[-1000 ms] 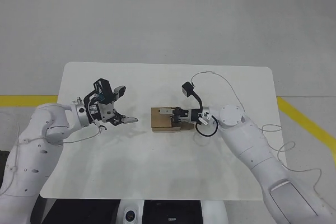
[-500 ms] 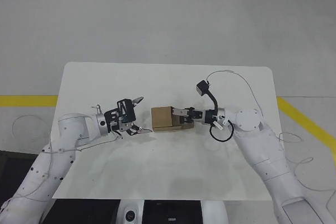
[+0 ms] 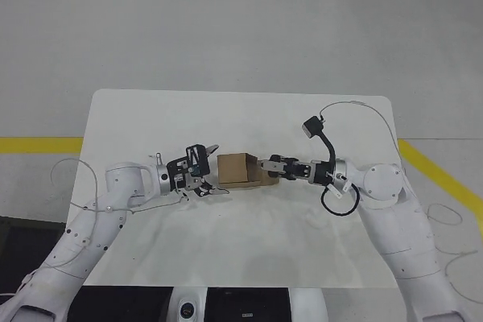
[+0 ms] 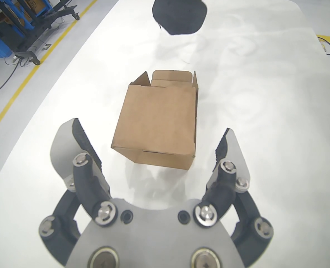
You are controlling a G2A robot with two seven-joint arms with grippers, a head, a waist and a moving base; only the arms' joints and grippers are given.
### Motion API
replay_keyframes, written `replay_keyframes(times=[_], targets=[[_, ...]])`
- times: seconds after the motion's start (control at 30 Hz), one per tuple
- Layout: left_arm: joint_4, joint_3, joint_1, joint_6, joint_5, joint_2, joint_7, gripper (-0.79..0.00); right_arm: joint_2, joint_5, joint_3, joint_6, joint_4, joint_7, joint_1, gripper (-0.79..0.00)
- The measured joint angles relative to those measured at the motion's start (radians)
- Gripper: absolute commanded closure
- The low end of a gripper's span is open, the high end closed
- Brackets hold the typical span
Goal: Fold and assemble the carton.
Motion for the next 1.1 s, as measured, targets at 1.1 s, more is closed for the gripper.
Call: replay_keyframes(times=[1.1], targets=[[0.100, 0.055, -0.080, -0.015, -0.125, -0.044, -0.084, -0.785, 0.021, -0.159, -0.064, 0.241, 0.038, -0.015, -0.027, 0.000]])
